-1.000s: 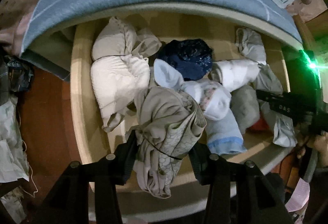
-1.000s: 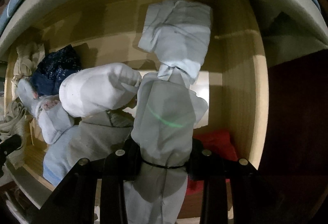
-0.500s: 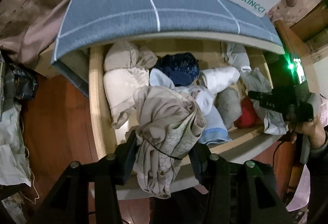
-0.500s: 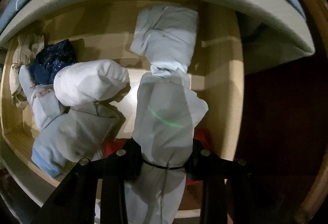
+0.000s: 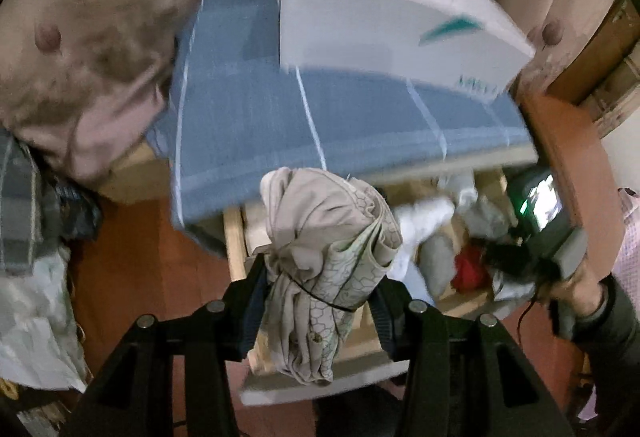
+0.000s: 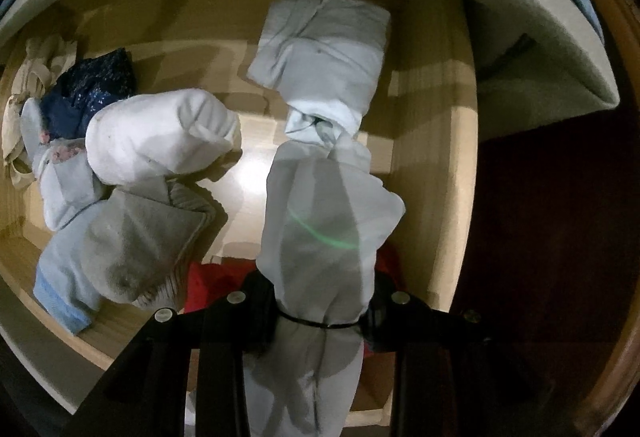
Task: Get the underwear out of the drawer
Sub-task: 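Lift the beige underwear with the left tool over the white box, then lower the beige underwear into the white box and open the left tool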
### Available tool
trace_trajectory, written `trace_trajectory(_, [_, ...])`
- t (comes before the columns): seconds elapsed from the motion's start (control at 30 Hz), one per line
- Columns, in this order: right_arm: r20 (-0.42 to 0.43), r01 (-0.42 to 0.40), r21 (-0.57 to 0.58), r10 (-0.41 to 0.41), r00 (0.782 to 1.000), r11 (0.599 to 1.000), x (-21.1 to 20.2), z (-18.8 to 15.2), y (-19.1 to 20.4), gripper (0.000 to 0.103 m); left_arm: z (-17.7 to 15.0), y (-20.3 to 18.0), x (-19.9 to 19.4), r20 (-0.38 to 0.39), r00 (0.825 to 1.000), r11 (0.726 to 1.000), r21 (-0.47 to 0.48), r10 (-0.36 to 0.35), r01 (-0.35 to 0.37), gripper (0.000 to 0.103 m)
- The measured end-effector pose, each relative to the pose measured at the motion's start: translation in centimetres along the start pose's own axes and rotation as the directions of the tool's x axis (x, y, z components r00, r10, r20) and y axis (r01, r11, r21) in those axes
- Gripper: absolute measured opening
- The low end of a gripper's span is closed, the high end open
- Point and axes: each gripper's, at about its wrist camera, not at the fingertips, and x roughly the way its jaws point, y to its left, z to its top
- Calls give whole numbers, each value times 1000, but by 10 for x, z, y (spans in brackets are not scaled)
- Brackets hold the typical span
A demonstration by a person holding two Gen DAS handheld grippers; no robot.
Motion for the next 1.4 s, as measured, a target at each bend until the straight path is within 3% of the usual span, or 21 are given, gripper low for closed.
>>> trace_trajectory(0.23, [14,-8,11,8,1000,1000,10,-4,2,29,78,-14,-66,175,985,998,64,14,-25,47])
trace_trajectory(0.37, [16,-13,14,13,1000,1000,7,-6,2,30,135,-24,-75,217,976,996,92,0,-20,47])
trace_trajectory(0.6, [28,-8,1,8,1000,1000,7,-7,4,30,226,-43,-40,242,970,994,109,-33,6,47])
trace_trajectory(0.73, [45,-1,-7,1,999,1000,6,-13,6,31,258,-47,11,175,984,994,103,15,-33,47])
trace_trajectory(1.03, [50,-23,-8,23,998,1000,7,-18,4,32,267,-43,93,34,998,996,75,46,-48,47])
trace_trajectory(1.4, [48,-22,-14,23,999,1000,5,-18,5,33,232,-42,95,-21,991,986,103,135,-132,47])
